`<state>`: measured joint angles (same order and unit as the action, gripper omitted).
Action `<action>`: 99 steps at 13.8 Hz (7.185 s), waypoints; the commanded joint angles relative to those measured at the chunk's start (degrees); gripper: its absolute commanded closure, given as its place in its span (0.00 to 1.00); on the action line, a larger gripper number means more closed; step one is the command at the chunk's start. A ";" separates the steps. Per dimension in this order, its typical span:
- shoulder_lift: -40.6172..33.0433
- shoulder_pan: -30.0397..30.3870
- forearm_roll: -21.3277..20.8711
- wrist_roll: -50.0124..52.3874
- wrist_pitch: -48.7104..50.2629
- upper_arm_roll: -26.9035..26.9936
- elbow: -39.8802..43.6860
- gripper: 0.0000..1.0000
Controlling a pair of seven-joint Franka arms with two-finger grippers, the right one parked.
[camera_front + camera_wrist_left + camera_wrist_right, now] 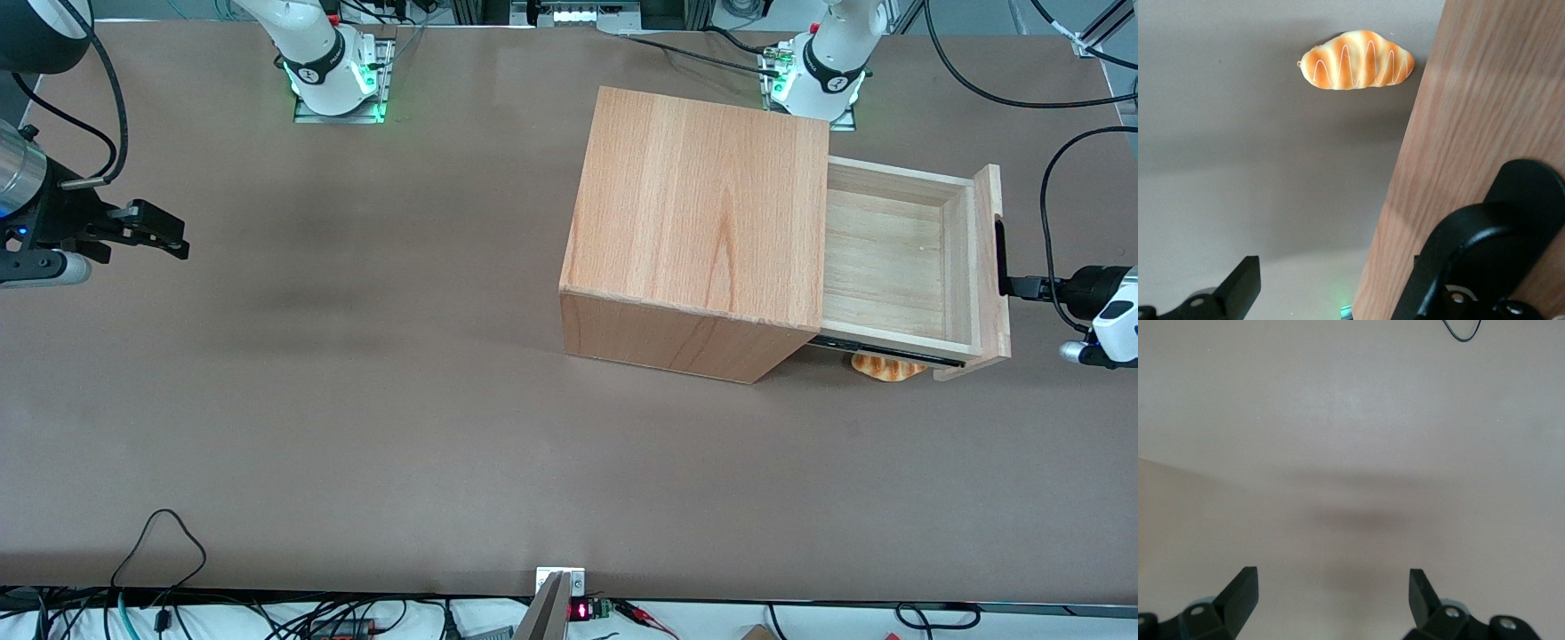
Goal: Open top drawer with left arm
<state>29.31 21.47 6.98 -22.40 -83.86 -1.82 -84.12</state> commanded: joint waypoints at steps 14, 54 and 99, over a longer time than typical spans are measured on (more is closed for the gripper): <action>3.82 1.20 -0.21 -4.23 -0.78 -0.29 4.05 0.00; 6.10 2.96 1.81 -8.98 2.47 0.15 12.84 0.00; -25.53 -16.81 -4.17 26.45 9.59 -1.45 0.98 0.00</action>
<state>5.89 6.05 4.54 5.35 -72.24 -5.40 -79.94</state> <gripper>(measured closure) 0.000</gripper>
